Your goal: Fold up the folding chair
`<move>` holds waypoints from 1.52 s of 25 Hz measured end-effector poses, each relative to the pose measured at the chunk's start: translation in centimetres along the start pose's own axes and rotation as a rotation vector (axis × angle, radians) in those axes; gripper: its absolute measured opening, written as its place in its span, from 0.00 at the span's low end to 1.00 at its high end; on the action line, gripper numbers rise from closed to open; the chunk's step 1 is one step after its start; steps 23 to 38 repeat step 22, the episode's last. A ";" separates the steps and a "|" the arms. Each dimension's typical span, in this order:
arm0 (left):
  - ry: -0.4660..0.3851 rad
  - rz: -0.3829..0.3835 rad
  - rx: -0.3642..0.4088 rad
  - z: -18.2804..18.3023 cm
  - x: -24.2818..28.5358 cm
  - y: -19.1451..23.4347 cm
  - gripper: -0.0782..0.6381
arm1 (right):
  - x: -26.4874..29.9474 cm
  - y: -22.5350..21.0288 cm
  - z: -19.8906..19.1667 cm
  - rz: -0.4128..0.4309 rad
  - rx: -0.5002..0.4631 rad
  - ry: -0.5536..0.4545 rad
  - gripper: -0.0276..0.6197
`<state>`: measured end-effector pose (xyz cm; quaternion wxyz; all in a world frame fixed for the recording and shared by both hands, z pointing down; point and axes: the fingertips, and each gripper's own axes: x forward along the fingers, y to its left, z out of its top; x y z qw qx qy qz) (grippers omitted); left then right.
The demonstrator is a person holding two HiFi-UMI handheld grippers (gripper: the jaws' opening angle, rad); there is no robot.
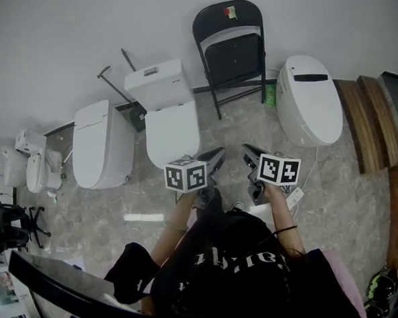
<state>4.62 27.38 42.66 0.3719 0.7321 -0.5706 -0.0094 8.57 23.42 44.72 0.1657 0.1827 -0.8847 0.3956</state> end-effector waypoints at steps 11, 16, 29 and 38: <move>0.006 -0.002 -0.003 -0.2 -0.3 0.5 0.11 | 0.6 0.2 -0.4 0.003 0.003 0.008 0.09; 0.016 -0.003 -0.004 -0.3 -0.1 0.8 0.11 | 0.9 0.0 -0.4 0.001 0.013 0.007 0.09; 0.030 0.000 -0.003 -0.6 0.2 1.1 0.11 | 1.1 -0.4 -0.4 -0.004 0.018 0.002 0.09; 0.030 0.000 -0.003 -0.6 0.2 1.1 0.11 | 1.1 -0.4 -0.4 -0.004 0.018 0.002 0.09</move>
